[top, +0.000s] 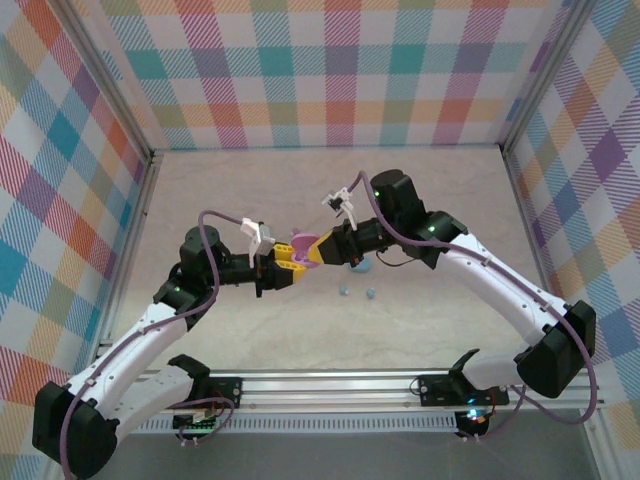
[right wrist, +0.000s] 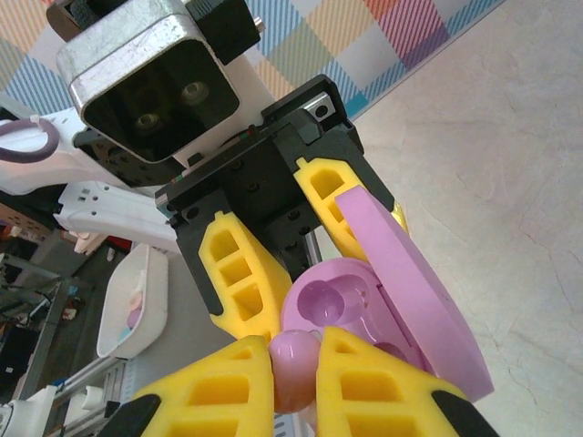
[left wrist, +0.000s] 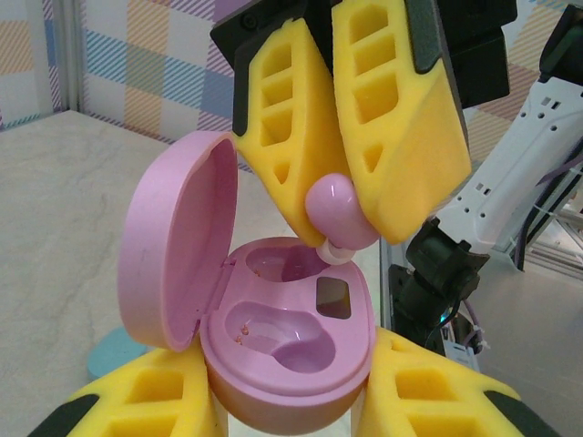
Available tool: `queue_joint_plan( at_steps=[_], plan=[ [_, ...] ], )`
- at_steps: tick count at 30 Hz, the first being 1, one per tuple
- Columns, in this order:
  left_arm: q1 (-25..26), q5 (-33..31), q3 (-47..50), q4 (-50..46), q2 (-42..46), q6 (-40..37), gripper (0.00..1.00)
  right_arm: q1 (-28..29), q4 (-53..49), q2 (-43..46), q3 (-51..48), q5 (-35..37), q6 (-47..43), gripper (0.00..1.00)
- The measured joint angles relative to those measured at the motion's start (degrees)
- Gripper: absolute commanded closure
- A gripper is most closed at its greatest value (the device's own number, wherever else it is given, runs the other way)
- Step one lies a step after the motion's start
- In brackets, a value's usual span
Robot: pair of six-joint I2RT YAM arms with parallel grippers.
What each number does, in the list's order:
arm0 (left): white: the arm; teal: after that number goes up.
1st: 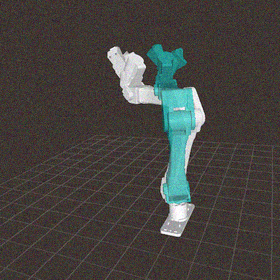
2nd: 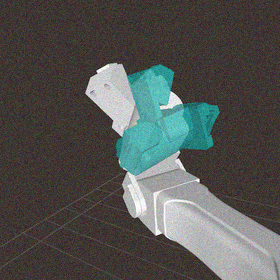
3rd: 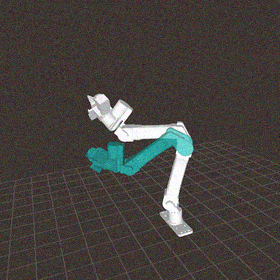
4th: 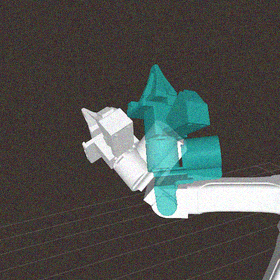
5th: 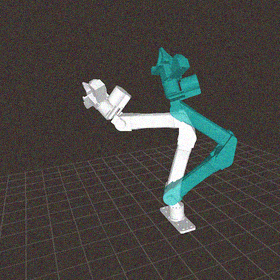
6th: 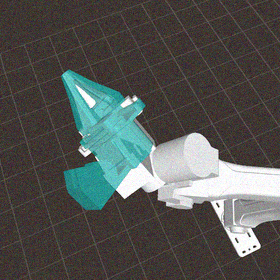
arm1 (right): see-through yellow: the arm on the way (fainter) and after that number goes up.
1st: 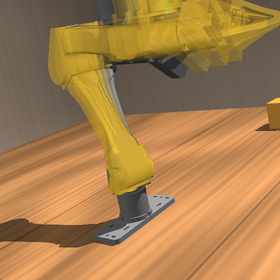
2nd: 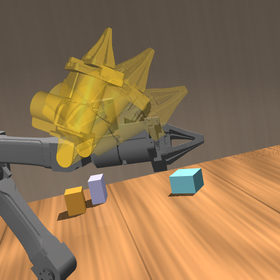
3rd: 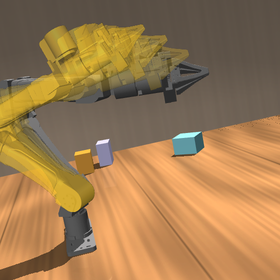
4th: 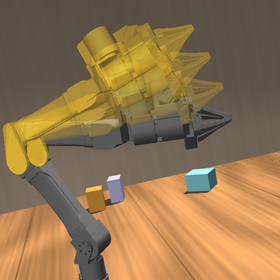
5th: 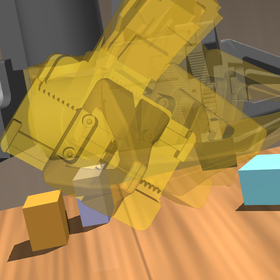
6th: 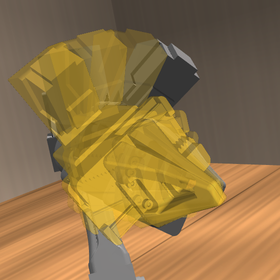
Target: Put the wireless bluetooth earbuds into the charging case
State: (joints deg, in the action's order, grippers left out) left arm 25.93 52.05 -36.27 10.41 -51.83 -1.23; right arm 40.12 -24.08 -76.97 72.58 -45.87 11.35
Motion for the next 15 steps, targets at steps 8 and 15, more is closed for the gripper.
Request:
queue_joint_plan(
  at_steps=[8,15],
  plan=[
    [0.00,0.04,-0.42,-1.16,0.00,0.00,0.91,0.50,-2.23,-0.15,0.35,0.66,-3.13,0.83],
    [0.00,0.20,-0.44,-1.55,0.00,0.20,0.91,1.22,-3.69,-0.35,1.07,2.60,-5.20,0.85]
  ],
)
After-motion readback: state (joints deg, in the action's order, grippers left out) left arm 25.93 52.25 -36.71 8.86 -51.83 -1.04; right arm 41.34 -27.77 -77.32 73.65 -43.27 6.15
